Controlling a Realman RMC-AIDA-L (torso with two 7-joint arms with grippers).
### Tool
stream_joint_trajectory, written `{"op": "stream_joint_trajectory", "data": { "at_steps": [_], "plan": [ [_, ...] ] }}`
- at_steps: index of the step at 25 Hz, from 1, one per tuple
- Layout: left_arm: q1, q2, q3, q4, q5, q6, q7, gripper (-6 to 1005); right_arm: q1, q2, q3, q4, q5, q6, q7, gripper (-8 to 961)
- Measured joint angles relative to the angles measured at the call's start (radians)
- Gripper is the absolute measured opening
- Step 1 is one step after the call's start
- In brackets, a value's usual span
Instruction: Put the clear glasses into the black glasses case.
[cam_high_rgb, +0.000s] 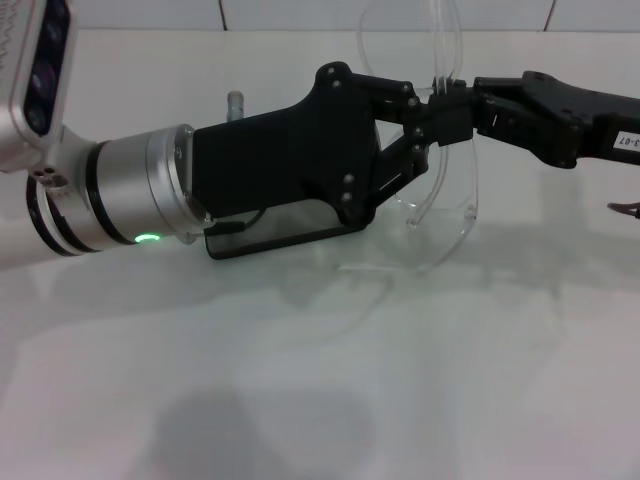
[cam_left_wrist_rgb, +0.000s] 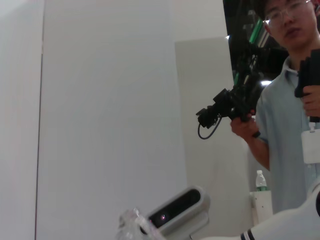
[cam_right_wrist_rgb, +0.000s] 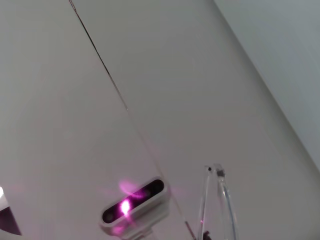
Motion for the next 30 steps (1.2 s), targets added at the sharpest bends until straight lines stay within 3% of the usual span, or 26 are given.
{"op": "stream_joint_trajectory", "data": {
  "at_steps": [11,16,18,23,30],
  "plan": [
    [0.055,0.002,-0.010,0.012,-0.101,0.013,0.031,49,-0.041,-0.007,0.013,0.016,-0.002,0.212,0.001,67],
    [0.070,0.000,-0.004,0.012,-0.130,0.056,0.051,49,-0.042,-0.009,0.075,0.084,0.045,0.312,0.010,67],
    [0.064,0.001,0.003,0.008,-0.121,0.072,0.050,49,-0.045,-0.004,0.121,0.123,0.111,0.302,-0.003,67],
    [0.057,0.000,0.032,0.000,-0.118,0.074,0.053,49,-0.046,0.000,0.125,0.184,0.266,0.217,-0.034,67],
    [0.019,0.000,0.100,-0.002,-0.124,0.074,0.045,49,0.001,0.001,0.064,0.202,0.286,0.141,-0.036,67]
  ]
}}
